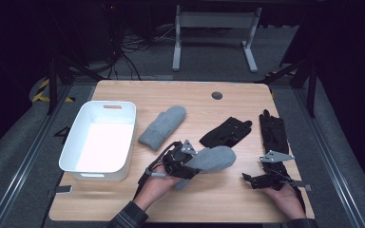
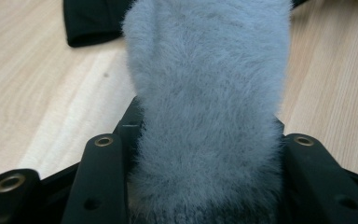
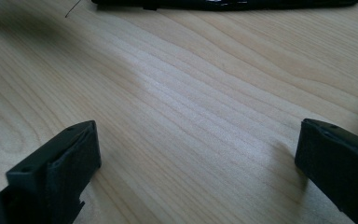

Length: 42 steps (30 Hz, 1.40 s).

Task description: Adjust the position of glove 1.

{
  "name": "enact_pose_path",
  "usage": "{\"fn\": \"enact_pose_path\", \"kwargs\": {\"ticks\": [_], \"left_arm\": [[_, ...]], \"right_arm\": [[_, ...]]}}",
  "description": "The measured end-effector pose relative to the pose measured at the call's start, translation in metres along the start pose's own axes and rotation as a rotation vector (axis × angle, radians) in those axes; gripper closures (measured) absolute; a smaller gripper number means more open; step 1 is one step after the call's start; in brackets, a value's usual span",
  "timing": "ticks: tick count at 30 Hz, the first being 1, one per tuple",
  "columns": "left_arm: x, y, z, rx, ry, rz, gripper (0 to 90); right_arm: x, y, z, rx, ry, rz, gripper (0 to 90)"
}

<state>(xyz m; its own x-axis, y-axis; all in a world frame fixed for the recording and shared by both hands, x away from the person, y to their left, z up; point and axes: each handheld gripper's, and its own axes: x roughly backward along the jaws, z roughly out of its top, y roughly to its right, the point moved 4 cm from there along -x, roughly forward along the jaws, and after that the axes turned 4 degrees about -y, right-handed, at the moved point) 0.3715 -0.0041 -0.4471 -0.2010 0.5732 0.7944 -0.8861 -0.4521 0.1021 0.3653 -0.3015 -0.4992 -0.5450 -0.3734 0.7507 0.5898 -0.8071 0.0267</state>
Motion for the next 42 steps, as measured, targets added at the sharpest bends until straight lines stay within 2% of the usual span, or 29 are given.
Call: {"fn": "enact_pose_path", "kwargs": {"ticks": [7, 13, 15, 17, 19, 21, 25, 32, 39, 42], "left_arm": [[-0.014, 0.012, -0.006, 0.008, -0.025, -0.021, 52.9], [-0.028, 0.018, -0.011, 0.0, -0.071, -0.041, 50.0], [-0.031, 0.019, -0.012, -0.014, -0.087, -0.046, 44.1], [-0.03, 0.02, -0.012, -0.02, -0.089, -0.041, 36.0], [-0.028, 0.022, -0.01, -0.031, -0.082, -0.054, 27.9], [-0.024, 0.023, -0.009, -0.037, -0.072, -0.057, 23.6], [-0.012, 0.023, -0.004, -0.031, -0.018, -0.071, 19.4], [0.006, 0.009, 0.002, -0.01, 0.029, -0.032, 17.1], [0.014, -0.024, 0.007, 0.041, 0.053, 0.055, 16.7], [0.013, -0.037, 0.009, 0.047, 0.038, 0.109, 15.4]], "right_arm": [[0.0, 0.0, 0.0, 0.0, 0.0, -0.001, 0.4], [0.0, 0.0, 0.0, -0.001, 0.0, -0.001, 0.3], [0.0, 0.0, 0.0, -0.001, 0.0, -0.001, 0.3], [0.0, 0.0, 0.0, -0.001, 0.0, -0.001, 0.3], [0.0, 0.0, 0.0, -0.001, 0.0, -0.001, 0.3], [0.0, 0.0, 0.0, 0.0, 0.0, -0.001, 0.3], [0.0, 0.0, 0.0, -0.001, 0.0, -0.001, 0.3], [0.0, 0.0, 0.0, -0.001, 0.0, -0.001, 0.3], [0.0, 0.0, 0.0, -0.001, 0.0, -0.001, 0.3], [0.0, 0.0, 0.0, -0.001, 0.0, -0.001, 0.3]]}}
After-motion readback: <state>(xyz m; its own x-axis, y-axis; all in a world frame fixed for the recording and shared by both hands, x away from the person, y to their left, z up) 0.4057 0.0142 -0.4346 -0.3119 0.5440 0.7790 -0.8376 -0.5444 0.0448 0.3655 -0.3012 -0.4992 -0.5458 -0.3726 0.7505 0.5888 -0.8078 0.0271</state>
